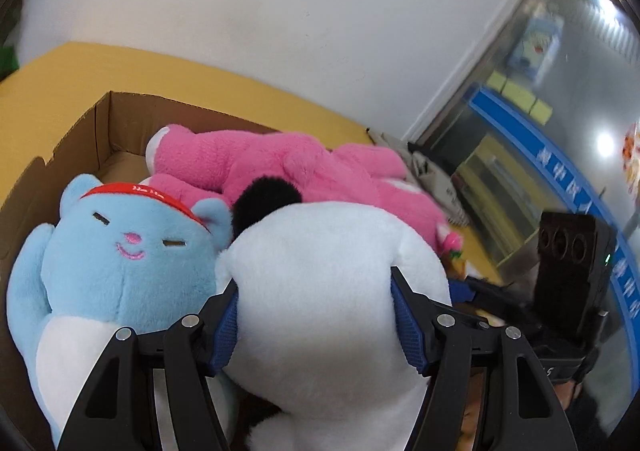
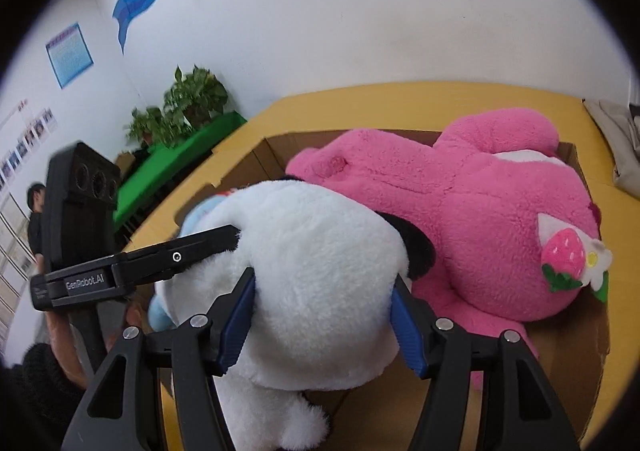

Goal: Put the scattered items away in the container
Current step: 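Lower the white panda into the box beside the blue bear, open both grippers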

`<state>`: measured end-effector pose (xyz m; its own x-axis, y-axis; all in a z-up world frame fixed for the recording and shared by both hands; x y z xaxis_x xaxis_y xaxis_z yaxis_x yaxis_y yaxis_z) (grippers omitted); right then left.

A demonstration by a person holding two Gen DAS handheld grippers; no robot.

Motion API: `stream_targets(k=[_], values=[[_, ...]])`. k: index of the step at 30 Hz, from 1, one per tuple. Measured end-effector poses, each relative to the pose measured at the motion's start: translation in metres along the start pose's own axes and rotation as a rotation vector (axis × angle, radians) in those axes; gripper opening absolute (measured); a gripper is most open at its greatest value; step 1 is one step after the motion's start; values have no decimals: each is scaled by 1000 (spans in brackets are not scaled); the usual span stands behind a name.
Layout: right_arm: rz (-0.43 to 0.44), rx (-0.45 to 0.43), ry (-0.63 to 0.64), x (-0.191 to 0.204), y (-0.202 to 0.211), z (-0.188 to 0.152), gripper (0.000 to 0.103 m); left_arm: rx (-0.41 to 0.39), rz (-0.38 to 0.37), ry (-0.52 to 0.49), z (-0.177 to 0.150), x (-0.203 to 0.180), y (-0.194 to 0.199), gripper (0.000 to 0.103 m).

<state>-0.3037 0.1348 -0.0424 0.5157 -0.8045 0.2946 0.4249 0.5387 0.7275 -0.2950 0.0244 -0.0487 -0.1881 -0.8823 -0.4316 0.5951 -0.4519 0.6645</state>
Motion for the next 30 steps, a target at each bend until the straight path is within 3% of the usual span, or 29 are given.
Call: stream_targets(k=[3,7,11,14,18,20,27,30], values=[[-58,84,16,1,-18,-17,62,24,59,-74,-9,-6,-3,72],[-12,83,-56,0,-5,-23,65,30,51,-61,-14,-7,8,79],[-39,7,-20,1,32,-19,65,-2,75,-67,-19,-3,39,79],[-21,-39,-93,-10,37,-3,65,0,106,-68,-30,6,50,79],[-54,53,-78,-7,-11,-1,63,71,138,-100,-53,11,39,79],[-56,51,-100,-6,-20,-5,63,88,159,-136,-65,10,38,79],[-55,49,-149,-9,-5,-25,63,155,174,-164,-95,11,32,78],[-105,16,-136,-4,23,-32,71,144,162,-161,-95,12,38,77]])
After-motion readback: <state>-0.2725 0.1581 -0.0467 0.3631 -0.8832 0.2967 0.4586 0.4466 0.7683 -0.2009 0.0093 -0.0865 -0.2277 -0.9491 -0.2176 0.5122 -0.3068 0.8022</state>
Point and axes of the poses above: each gripper's, at about its wrist camera, not at the fingertips, and y roughly against the way its jaws point, x to its left, z to its top, the point moved 8 cm from there along -y, roughly the way its jaws point, and after that the axes turned 6 degrees about x, right-handed, at the moved point
